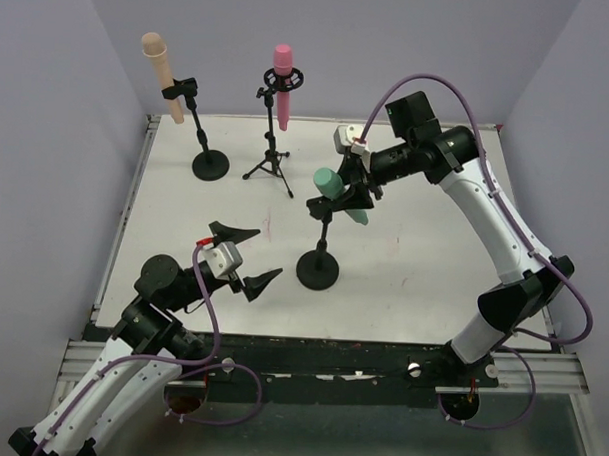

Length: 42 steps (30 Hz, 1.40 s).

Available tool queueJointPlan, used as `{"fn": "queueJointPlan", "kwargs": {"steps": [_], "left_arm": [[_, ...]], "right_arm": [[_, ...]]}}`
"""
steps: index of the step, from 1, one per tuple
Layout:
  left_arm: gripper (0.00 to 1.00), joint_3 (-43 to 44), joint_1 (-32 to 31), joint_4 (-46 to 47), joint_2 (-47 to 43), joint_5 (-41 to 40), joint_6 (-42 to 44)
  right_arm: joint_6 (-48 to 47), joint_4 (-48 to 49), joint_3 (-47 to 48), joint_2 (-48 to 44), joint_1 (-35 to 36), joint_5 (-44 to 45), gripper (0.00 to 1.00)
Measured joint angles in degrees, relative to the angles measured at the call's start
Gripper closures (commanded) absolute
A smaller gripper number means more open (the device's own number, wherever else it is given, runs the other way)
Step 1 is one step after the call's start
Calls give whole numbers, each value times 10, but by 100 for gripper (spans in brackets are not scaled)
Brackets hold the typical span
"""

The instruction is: Attach the microphones to the stand

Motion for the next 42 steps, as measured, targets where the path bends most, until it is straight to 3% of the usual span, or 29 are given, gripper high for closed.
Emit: {"fn": "queueJointPlan", "kwargs": {"steps": [7,13,21,30,32,37,42], "left_arm": [[2,0,0,-3,-11,0,0],[2,0,0,-5,-21,0,2],[2,0,0,-7,-21,-3,7],[2,0,0,-9,-19,-9,15],[2,0,0,-9,-18,-9,16],[2,0,0,-12,-15,-9,20],[2,0,0,-12,-15,-9,23]], "right_arm": [[56,10,48,26,-81,4,74],[146,124,78,60,-155,93,74],[257,266,174,170,-156,173,74],[314,310,210,236,-151,174,72],[317,311,212,238,-150,173,66],[316,308,213,239,-149,139,31],[315,314,212,236,-149,98,13]]}}
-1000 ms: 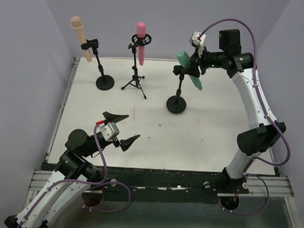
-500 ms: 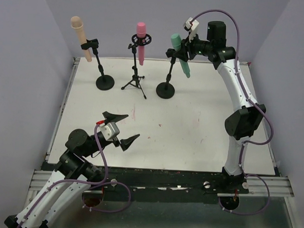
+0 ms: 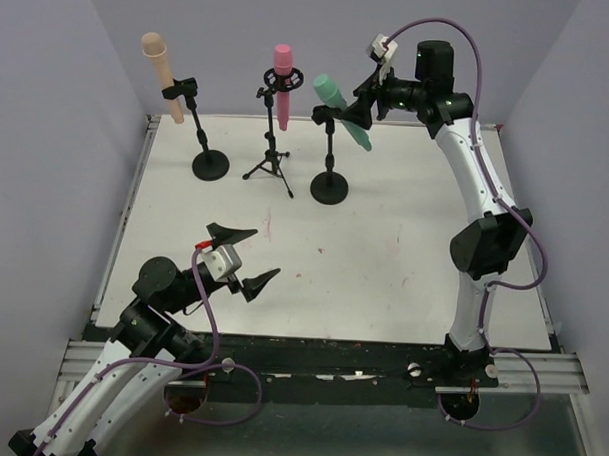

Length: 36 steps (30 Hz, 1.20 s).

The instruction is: Attach the microphones to the stand

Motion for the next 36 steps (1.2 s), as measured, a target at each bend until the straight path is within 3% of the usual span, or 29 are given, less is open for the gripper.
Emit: {"fn": "queueJointPlan", "kwargs": {"steps": [8,15,20,26,31,36], "left_arm": [[2,0,0,0,-6,-1,0],[2,14,7,-4,14,-24,-41],[2,92,79,-19,108,-38,-120],[2,170,230,-36,160,-34,-236],[2,181,242,-64,136,-41,-247],[2,181,242,-90,99,-47,-244]], "right_arm": [[-16,-6,-50,-51,0,-1,3],[-8,15,-232,-236,-4,71,0],[58,71,-402,-418,-32,134,0],[151,125,-593,-594,-78,204,0],[234,139,-730,-690,-95,305,0],[276,141,-804,-736,-112,345,0]]}}
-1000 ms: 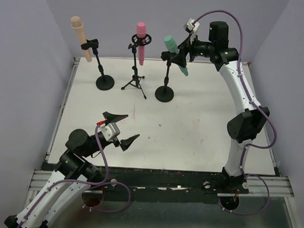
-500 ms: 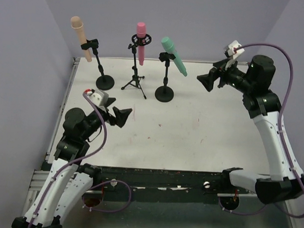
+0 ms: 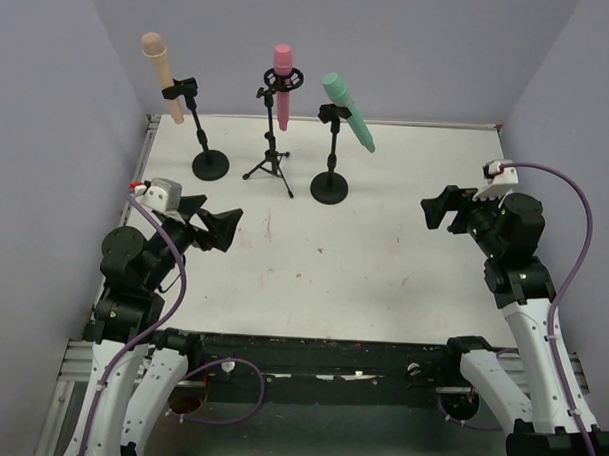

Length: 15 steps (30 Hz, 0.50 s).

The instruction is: Attach the microphones to the stand

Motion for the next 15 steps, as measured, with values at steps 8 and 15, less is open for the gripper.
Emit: {"fn": "queueJointPlan", "kwargs": {"steps": [8,15], "left_arm": [[2,-2,0,-22,-5,0,0],[2,-32,0,-23,-13,-10,0]], "right_arm": [[5,2,-26,-10,-9,0,0],[-6,8,-26,-5,-9,-17,0]]}}
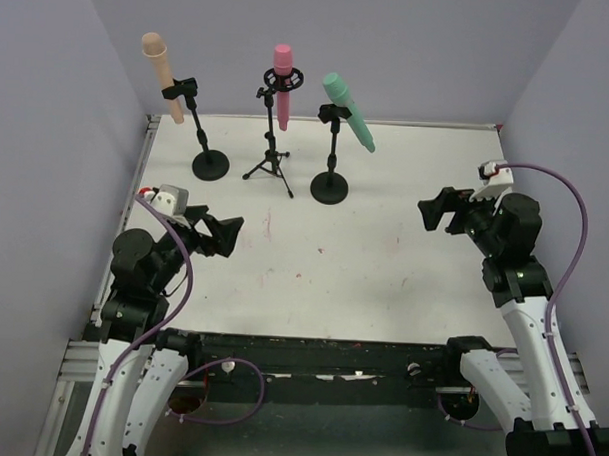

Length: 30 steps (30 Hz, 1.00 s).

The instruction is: Attach the microphones to the stand

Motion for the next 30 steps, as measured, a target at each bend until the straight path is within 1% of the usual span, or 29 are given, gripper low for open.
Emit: {"fn": "queueJointPlan", "kwargs": {"steps": [3,6,13,20,30], "left_arm": [[2,-28,0,2,-11,-6,5],[2,-63,0,16,-23,-13,14],[2,-131,0,28,-47,-21,27],[2,-137,0,42,-46,-21,27],[2,-137,0,45,-44,-21,27]], "right_arm": [[-7,23,-10,5,0,-2,0],[-16,56,-45,10,0,1,0],[-29,66,-65,23,0,25,0],[-38,77,-65,10,0,49,0],[-44,77,-65,18,0,52,0]]}}
